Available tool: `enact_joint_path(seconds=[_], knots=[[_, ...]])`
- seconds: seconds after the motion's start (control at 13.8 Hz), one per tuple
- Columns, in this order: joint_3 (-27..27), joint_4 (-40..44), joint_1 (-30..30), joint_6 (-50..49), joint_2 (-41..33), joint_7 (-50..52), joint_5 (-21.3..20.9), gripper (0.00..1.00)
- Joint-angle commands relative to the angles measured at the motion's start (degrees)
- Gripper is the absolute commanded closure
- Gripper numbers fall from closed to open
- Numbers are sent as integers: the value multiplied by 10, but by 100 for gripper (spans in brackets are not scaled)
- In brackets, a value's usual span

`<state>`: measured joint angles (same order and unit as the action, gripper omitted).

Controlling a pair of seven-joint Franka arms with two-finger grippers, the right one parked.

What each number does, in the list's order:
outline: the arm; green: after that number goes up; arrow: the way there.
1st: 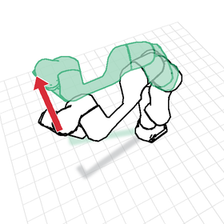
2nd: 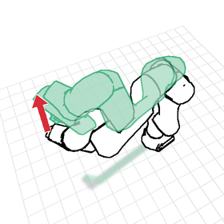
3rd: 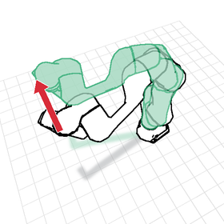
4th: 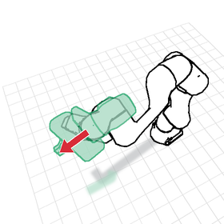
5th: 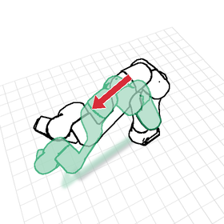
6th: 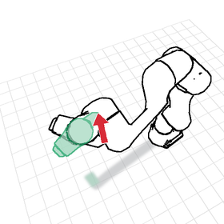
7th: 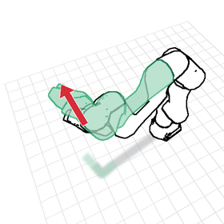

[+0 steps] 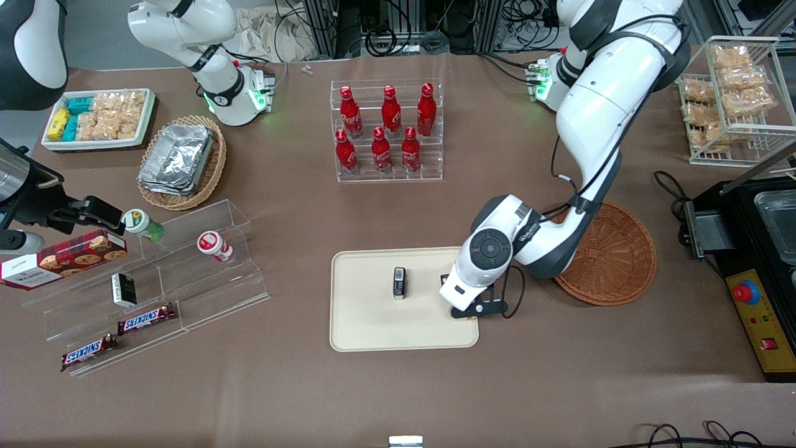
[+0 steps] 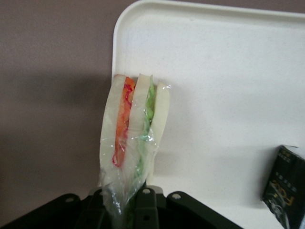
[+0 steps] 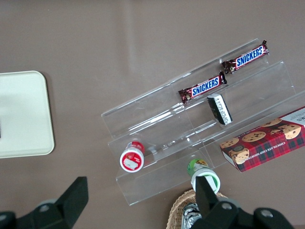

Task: Place sandwich from basket to tray
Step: 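Lower the sandwich onto the tray and open the left gripper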

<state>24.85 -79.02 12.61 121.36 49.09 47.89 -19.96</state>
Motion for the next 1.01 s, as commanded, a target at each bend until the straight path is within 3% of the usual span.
enact_joint_path(seconds=[0.0, 0.07, 0.14, 0.22, 0.36, 0.94], knots=[[-9, 13, 15, -5, 7, 25, -18, 100], [-9, 13, 15, -5, 7, 23, -18, 90], [-9, 13, 15, -5, 7, 24, -18, 64], [-9, 13, 15, -5, 7, 23, -20, 61], [-9, 13, 17, -5, 7, 22, -29, 0], [-9, 17, 14, -14, -31, 23, -68, 0]])
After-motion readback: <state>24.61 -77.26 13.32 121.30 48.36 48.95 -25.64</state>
